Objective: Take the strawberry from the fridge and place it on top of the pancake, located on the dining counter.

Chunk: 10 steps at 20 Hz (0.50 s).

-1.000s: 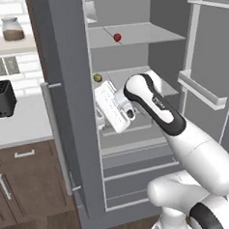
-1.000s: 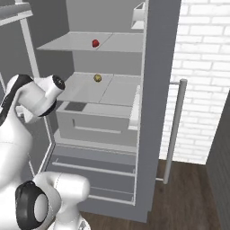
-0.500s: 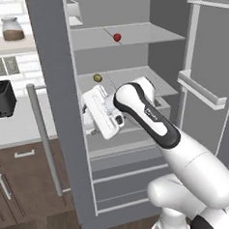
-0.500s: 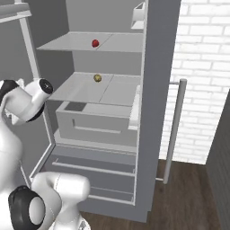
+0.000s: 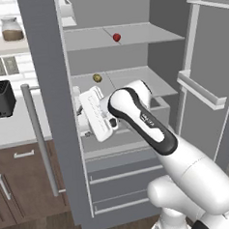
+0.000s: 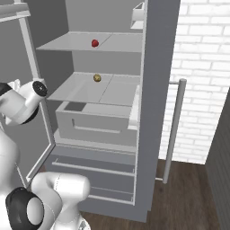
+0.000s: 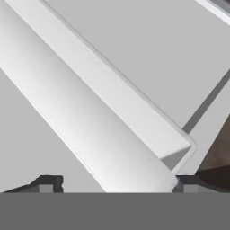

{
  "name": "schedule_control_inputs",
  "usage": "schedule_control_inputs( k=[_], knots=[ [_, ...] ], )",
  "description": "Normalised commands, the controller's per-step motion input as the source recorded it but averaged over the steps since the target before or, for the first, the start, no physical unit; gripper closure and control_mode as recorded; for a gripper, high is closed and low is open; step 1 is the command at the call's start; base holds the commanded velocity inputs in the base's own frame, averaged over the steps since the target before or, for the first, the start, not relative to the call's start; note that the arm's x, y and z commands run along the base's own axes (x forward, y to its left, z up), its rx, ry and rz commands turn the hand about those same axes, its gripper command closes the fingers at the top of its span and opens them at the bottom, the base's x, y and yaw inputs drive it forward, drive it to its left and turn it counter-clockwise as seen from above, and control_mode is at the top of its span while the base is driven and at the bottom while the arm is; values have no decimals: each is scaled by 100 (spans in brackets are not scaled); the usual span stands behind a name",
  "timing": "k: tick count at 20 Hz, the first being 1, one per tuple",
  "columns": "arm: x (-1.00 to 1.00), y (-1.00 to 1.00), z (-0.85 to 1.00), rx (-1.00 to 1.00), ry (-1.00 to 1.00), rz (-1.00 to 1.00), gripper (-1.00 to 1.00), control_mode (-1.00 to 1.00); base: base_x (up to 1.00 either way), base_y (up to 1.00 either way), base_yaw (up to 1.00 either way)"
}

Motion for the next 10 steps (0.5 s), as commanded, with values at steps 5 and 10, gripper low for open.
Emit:
schedule_control_inputs(
  k=[5, 10],
  knots=[
    [0, 1, 0, 0, 0, 0, -100, -100, 0, 0, 0],
    [-20, -46, 14, 0, 1, 0, -100, -100, 0, 0, 0]
  ],
)
